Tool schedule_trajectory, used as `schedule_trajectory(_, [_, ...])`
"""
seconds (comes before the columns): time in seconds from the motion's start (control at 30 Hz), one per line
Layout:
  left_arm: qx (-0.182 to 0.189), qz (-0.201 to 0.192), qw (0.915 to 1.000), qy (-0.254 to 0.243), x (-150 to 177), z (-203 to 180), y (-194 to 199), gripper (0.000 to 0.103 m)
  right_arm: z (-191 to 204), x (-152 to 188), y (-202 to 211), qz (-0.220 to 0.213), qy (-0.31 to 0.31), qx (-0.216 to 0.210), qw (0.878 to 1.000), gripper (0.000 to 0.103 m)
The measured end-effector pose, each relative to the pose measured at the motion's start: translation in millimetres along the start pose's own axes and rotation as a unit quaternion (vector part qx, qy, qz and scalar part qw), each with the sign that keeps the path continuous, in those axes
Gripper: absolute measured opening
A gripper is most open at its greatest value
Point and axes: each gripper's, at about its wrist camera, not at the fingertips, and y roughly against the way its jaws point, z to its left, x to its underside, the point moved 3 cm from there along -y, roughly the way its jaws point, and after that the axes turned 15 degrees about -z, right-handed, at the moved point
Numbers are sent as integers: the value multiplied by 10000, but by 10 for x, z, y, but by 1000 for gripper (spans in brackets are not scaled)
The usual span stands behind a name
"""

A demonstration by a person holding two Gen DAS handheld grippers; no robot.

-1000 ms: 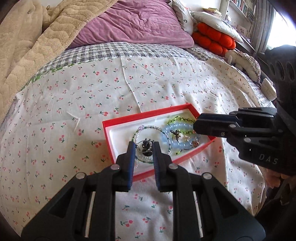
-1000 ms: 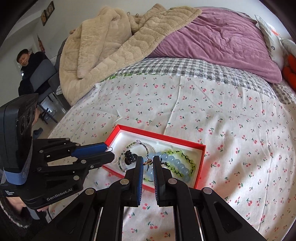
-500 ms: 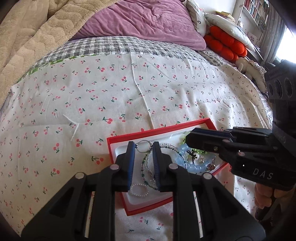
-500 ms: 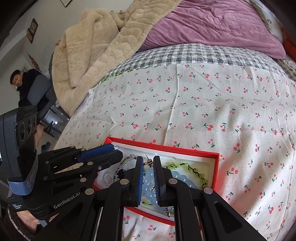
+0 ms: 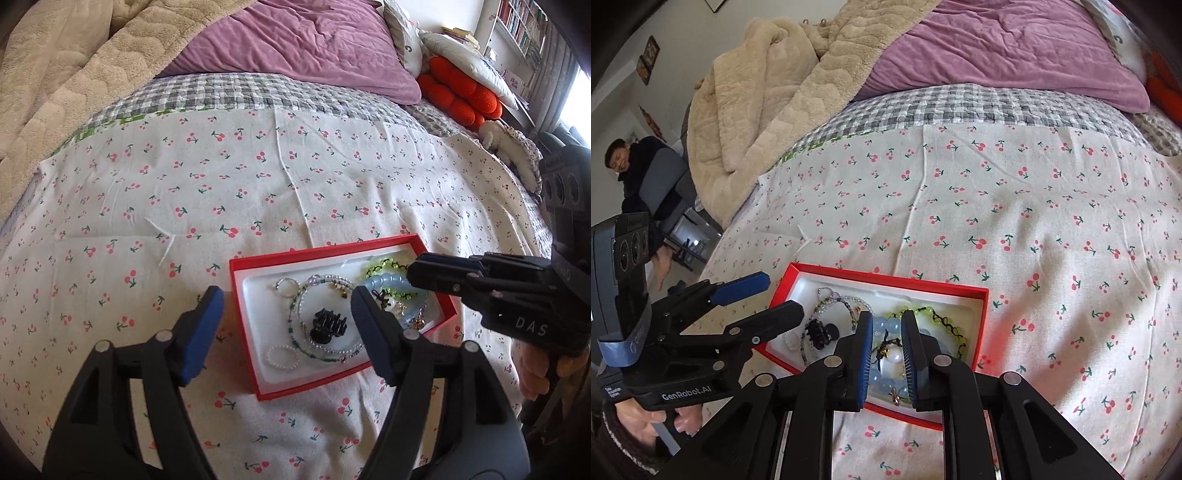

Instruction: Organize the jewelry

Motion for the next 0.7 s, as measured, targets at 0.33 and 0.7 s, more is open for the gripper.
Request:
schedule_trajectory(0.33, [-770,124,9969,107,287,-24,444,102,-52,234,495,-11,219,815,9964,90])
schedule_trajectory(0.7, [-1408,266,9894,236,672,-72,848,102,222,678,954,-136,532,1720,9836,103])
